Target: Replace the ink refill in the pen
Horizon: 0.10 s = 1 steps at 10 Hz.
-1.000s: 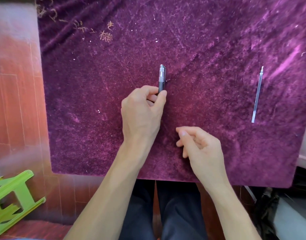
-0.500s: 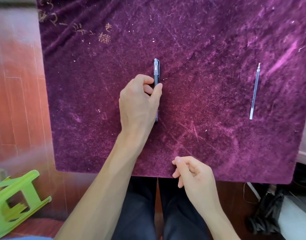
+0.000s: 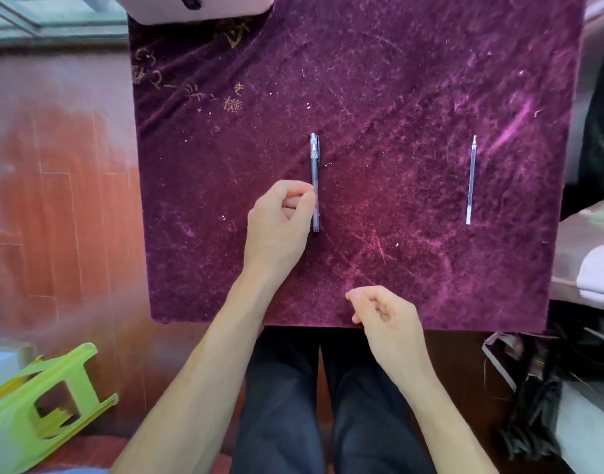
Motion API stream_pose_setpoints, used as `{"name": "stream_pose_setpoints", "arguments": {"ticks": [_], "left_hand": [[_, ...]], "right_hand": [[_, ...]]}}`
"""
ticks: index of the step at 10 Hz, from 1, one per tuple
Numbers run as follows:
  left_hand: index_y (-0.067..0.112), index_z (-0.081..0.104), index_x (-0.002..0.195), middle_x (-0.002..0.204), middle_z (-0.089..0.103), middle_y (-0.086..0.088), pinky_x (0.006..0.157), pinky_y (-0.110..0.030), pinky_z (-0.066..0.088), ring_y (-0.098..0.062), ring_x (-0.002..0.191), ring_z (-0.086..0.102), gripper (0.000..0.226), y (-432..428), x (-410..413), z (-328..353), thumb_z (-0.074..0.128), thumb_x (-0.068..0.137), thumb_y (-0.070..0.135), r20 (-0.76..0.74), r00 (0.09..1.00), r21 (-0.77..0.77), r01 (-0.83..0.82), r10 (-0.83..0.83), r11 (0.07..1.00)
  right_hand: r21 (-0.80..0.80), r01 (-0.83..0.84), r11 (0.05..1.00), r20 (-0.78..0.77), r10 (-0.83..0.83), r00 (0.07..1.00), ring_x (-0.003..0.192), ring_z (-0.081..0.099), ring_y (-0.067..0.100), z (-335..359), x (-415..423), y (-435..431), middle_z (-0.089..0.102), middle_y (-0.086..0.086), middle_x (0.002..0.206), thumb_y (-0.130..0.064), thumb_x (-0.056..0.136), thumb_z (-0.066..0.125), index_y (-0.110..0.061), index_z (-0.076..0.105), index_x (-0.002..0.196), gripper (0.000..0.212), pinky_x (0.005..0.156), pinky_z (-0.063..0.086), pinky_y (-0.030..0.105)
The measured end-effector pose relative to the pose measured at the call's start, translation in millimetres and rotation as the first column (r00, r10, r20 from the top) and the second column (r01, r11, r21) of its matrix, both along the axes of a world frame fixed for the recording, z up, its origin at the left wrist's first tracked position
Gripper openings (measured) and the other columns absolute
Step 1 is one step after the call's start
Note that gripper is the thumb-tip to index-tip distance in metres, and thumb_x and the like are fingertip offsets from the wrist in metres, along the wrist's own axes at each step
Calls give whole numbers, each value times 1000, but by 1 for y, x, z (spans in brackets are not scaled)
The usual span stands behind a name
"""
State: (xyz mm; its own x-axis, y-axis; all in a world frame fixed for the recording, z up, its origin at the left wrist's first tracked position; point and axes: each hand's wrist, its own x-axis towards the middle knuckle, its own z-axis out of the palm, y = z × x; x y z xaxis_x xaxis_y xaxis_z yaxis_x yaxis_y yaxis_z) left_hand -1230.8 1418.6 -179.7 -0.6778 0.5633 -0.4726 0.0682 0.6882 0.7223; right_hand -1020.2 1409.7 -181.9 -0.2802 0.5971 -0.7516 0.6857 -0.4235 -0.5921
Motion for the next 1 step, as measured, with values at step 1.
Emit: {"name": "stream_pose_setpoints", "arguments": {"ticks": [1], "left_hand": [[24, 73, 100, 81, 73, 7, 58, -14, 51, 3, 63, 63, 15, -24, 8, 30, 58, 97, 26, 166, 985, 45, -56, 48, 997]], "right_hand": [[94, 39, 995, -67, -33, 997, 73, 68, 13, 38, -2, 6, 73, -3, 81, -50, 93, 62, -37, 75, 90, 19, 64, 50, 9]]}}
